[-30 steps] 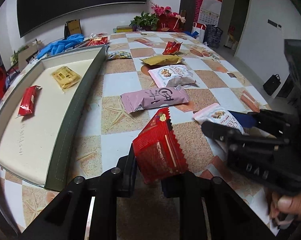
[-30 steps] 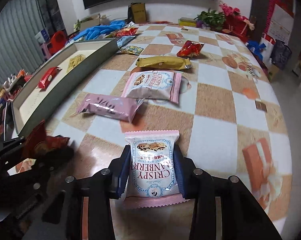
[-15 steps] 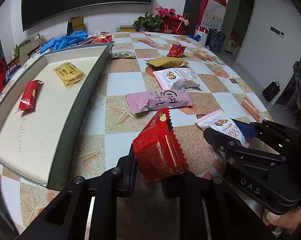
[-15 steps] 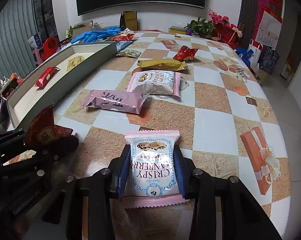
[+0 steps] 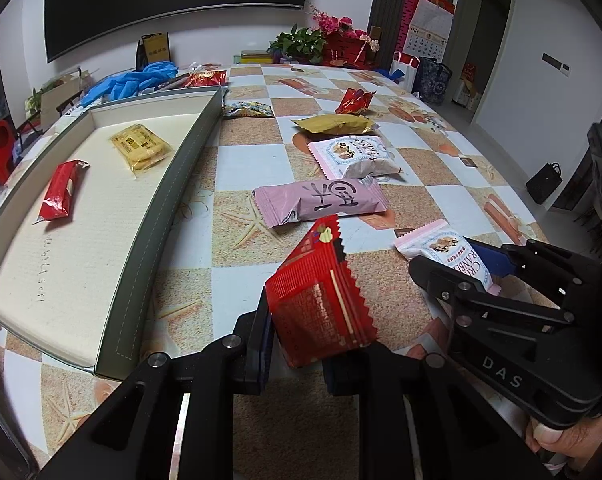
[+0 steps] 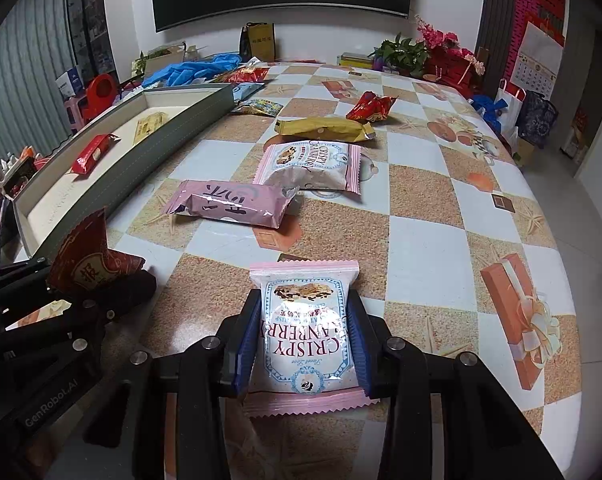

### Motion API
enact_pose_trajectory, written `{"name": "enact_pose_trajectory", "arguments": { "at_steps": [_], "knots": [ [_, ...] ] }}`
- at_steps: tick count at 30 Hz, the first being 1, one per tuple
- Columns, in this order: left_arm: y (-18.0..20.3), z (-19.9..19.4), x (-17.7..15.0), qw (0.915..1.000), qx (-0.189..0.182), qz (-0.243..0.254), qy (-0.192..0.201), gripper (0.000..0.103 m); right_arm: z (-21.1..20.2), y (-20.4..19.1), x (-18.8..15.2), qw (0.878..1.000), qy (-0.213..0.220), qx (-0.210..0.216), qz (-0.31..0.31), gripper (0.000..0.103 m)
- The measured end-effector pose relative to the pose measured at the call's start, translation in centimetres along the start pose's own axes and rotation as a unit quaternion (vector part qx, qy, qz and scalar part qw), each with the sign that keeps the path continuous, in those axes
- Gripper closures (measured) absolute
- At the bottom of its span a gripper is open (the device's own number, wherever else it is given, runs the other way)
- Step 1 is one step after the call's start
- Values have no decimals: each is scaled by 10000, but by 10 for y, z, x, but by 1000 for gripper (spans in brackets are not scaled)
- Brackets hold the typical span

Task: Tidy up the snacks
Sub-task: 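Carry the red bag and Crispy Cranberry packet into the grey tray and release both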

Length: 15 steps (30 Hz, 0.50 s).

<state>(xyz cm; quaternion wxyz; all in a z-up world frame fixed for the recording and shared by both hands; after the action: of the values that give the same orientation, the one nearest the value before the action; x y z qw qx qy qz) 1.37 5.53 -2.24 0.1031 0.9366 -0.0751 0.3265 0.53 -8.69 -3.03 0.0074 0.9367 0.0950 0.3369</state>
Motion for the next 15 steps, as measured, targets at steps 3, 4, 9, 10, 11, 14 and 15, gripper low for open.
{"name": "enact_pose_trajectory", "arguments": {
  "at_steps": [3,4,9,10,11,14,15],
  "knots": [
    [1,0,-1,10000,58,40,-7,82,0,0,0,10000,3,1,0,61],
    [2,0,-1,9999,86,60,-10,82,0,0,0,10000,2,4,2,61],
    [5,1,-1,9997,216,133,-21,82,0,0,0,10000,8,21,9,61],
    [5,1,-2,9996,246,135,-20,82,0,0,0,10000,9,22,11,61],
    [5,1,-2,9995,277,140,-21,82,0,0,0,10000,9,22,11,61],
    [5,1,-2,9992,350,167,-25,82,-1,0,0,10000,11,23,11,61],
    [6,1,-2,9991,382,174,-26,82,0,-1,0,10000,11,26,13,61]
  ]
}}
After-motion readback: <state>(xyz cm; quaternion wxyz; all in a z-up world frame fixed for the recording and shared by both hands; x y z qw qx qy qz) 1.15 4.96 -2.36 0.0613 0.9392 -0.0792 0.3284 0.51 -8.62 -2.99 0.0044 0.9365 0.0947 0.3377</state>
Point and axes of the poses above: each gripper's, at about its wrist camera, not at the fingertips, and z roughly the way its jaws point, y to its right, x to its top, the point moved 4 cm from there along z, roughly the way its jaws point, and after that the axes turned 3 degrees about -x, right-handed, at the moved point
